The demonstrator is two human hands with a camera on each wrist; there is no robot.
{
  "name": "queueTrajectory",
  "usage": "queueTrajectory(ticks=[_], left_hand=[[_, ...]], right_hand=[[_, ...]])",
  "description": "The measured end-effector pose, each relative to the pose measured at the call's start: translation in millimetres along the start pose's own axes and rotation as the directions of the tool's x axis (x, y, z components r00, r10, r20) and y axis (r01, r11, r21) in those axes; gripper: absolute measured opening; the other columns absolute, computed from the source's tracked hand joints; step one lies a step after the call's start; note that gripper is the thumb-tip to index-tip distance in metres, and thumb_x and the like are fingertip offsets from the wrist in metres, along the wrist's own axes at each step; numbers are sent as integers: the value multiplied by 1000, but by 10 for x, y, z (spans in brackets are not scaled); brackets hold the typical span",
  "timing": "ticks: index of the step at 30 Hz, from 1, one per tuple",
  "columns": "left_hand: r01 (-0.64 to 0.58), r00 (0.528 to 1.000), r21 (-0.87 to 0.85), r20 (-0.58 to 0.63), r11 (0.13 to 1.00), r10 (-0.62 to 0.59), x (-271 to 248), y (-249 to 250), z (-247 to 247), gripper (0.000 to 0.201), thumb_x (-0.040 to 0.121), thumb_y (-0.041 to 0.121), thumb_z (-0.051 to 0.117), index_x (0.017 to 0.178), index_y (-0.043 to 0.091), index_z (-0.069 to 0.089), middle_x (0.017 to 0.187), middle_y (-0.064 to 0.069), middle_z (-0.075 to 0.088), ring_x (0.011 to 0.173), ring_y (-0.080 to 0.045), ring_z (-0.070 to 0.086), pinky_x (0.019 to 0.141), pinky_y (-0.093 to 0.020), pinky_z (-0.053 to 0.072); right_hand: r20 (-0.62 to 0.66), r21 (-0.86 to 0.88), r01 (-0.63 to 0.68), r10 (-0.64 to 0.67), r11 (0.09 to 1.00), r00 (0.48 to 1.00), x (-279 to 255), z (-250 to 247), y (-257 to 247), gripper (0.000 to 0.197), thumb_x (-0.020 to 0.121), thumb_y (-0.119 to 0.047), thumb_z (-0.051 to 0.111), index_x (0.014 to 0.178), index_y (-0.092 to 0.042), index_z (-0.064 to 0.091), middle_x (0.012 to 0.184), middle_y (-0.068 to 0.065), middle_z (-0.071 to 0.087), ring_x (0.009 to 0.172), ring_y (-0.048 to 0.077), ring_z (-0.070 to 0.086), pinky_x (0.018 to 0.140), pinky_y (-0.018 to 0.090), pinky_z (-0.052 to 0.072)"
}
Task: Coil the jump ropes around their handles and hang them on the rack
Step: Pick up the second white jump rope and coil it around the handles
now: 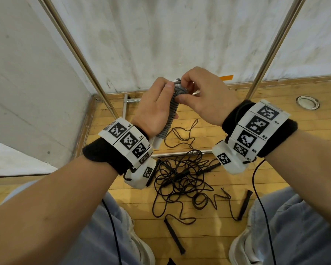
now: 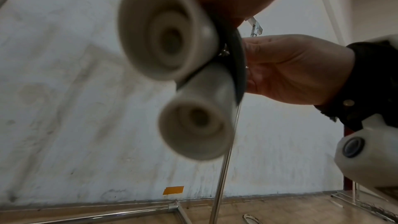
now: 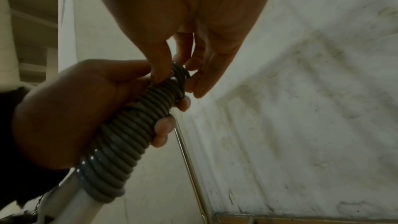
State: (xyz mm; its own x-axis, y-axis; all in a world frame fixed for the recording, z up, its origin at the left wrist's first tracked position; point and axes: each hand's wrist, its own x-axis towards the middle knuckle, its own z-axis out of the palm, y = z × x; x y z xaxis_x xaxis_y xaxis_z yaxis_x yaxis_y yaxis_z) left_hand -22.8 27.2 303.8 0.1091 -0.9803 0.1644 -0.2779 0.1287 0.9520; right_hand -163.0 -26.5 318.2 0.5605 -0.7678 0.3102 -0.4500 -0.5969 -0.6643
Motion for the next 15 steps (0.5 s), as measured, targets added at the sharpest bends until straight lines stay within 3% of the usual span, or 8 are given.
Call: queueTrajectory(ticks=[10, 13, 15], left_hand=[[80, 997, -54, -10, 995, -81, 29, 62, 36, 19, 103, 24, 38, 93, 14, 50, 86, -12, 59, 64, -27, 60, 52, -31, 50], [86, 996, -48, -7, 995, -86, 26, 78, 11, 11, 100, 20, 47, 94, 11, 50, 85, -15, 58, 62, -28, 60, 49, -29, 49], [87, 996, -69, 4, 994, -87, 24, 93, -14, 7, 98, 15, 50, 94, 10, 50, 83, -13, 58, 60, -26, 60, 49, -28, 50]], right_hand=[[-27, -80, 46, -48, 996, 998, 8, -8, -43, 18, 84, -21, 65, 84, -16, 48, 87, -2, 46, 79, 14, 44, 64, 12, 34], [-83, 48, -25, 29, 999, 996, 17, -18, -37, 16, 80, -19, 69, 84, -18, 54, 81, -3, 50, 74, 16, 50, 65, 14, 40], [-83, 176, -82, 97, 981, 992, 14, -21, -42, 15, 78, -15, 71, 84, -20, 57, 72, -4, 53, 69, 25, 58, 64, 23, 50]])
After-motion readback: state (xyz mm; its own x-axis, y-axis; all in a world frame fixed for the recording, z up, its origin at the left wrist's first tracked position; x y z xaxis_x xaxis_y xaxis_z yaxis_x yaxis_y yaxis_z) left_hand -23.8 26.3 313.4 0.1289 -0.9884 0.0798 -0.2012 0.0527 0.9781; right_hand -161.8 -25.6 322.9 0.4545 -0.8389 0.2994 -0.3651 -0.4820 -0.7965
